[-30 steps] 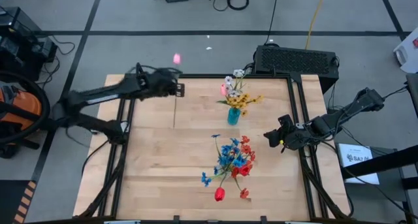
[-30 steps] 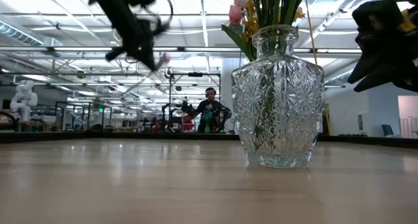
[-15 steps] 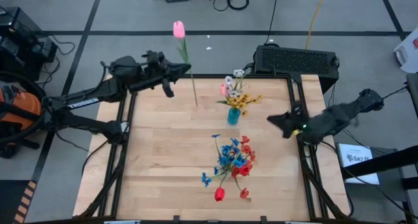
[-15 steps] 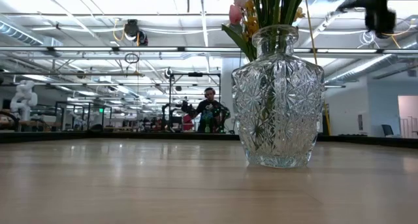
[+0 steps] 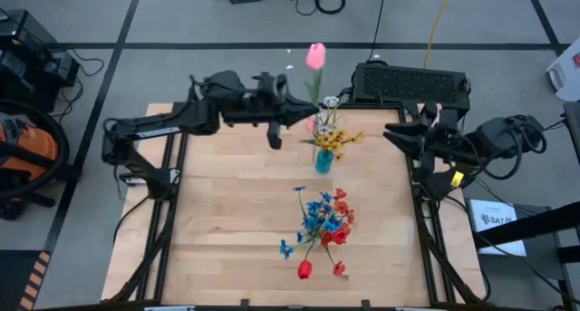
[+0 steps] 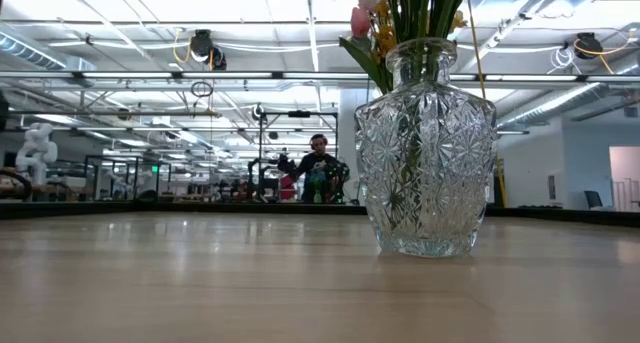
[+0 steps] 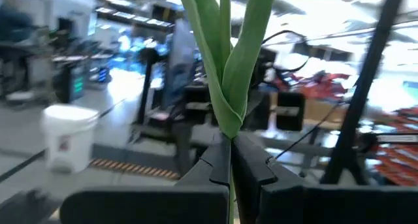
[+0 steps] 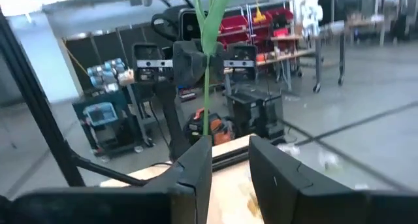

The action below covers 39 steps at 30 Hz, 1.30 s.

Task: Sort flowers into vase by color
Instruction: Put the pink tulip into the blue vase

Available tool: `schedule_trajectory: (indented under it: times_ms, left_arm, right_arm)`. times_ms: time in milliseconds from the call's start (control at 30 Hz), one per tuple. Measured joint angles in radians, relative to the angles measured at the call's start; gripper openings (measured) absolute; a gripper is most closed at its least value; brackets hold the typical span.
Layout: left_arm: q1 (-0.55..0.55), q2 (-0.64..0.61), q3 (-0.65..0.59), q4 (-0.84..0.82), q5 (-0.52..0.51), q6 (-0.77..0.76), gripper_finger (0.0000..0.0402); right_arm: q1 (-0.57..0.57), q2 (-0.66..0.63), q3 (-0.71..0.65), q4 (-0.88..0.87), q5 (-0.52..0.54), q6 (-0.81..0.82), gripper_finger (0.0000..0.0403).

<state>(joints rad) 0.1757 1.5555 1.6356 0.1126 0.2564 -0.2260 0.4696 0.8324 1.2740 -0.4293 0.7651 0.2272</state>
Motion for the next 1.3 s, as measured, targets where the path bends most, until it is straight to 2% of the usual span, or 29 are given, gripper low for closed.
schedule_trajectory:
  times_ms: [167, 367, 533, 733, 867, 1067, 1200, 1300]
  left_arm:
    - [-0.041, 0.111, 0.140, 0.000, 0.063, 0.005, 0.0001]
    - [-0.069, 0.183, 0.218, -0.021, 0.082, 0.005, 0.0001]
    - [-0.073, 0.196, 0.223, -0.029, 0.083, 0.005, 0.0001]
    - [-0.072, 0.194, 0.223, -0.059, 0.083, 0.006, 0.0001]
    - [-0.072, 0.195, 0.223, -0.099, 0.080, 0.060, 0.0001]
    - [-0.072, 0.194, 0.223, -0.108, 0.075, 0.079, 0.0001]
    - [-0.073, 0.194, 0.223, -0.109, 0.075, 0.079, 0.0001]
    - [-0.073, 0.194, 0.223, -0.114, 0.074, 0.087, 0.0001]
  right_arm:
    - [-0.033, 0.124, 0.111, 0.001, -0.005, -0.117, 0.0093]
    - [-0.080, 0.217, 0.200, 0.015, -0.029, -0.164, 0.0093]
    - [-0.115, 0.248, 0.221, 0.077, -0.143, -0.190, 0.0097]
    - [-0.159, 0.287, 0.221, 0.112, -0.148, -0.190, 0.0131]
    - [-0.184, 0.304, 0.220, 0.131, -0.199, -0.187, 0.0165]
    - [-0.224, 0.319, 0.220, 0.136, -0.214, -0.148, 0.0205]
    - [-0.242, 0.330, 0.220, 0.137, -0.221, -0.142, 0.0208]
    - [-0.249, 0.344, 0.220, 0.136, -0.222, -0.143, 0.0191]
